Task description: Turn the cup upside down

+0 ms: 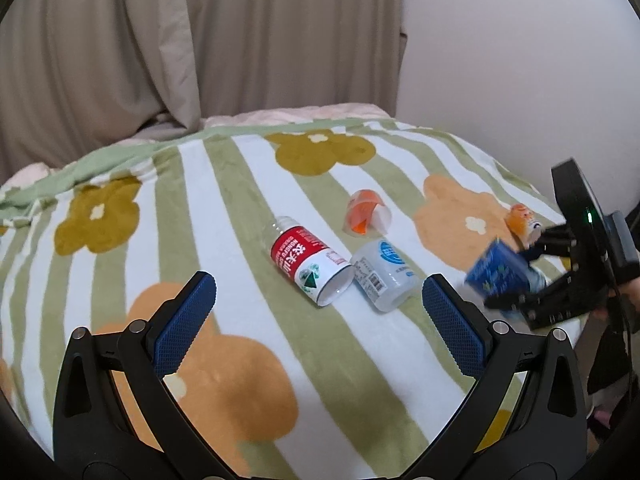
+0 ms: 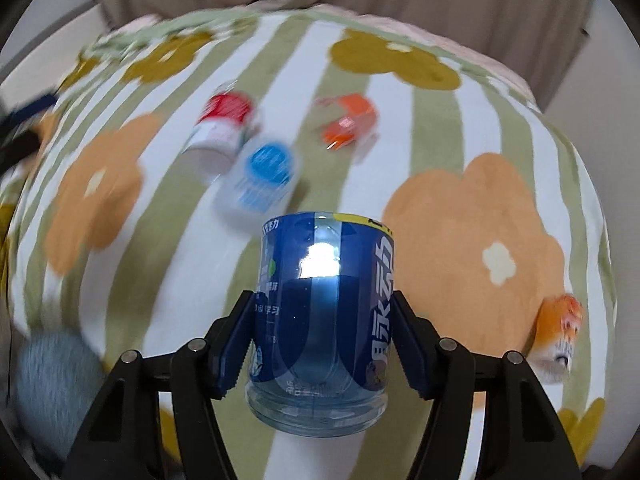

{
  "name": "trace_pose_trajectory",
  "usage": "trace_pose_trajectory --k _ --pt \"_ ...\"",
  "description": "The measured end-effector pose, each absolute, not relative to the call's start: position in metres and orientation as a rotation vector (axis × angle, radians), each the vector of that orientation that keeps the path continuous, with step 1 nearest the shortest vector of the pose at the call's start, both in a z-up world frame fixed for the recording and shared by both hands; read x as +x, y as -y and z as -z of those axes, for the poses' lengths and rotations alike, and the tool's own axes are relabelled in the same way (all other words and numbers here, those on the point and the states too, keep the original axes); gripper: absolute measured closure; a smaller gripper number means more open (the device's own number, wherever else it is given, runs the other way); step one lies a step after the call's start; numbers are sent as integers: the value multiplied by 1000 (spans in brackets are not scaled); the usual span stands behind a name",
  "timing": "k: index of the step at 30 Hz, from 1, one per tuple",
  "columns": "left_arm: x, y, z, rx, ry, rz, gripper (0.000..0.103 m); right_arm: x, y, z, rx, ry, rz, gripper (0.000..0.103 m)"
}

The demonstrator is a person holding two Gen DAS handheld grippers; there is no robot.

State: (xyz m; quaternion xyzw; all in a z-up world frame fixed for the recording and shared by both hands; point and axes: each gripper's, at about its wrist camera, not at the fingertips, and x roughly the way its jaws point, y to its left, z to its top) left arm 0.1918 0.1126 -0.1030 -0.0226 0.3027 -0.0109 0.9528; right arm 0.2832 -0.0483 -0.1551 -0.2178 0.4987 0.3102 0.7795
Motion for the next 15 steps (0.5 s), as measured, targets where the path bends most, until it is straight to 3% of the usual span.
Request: trace_pose_trajectory --k 15 --pt "158 -97 103 -46 -622 32 0 257 36 214 -521 -1105 -743 41"
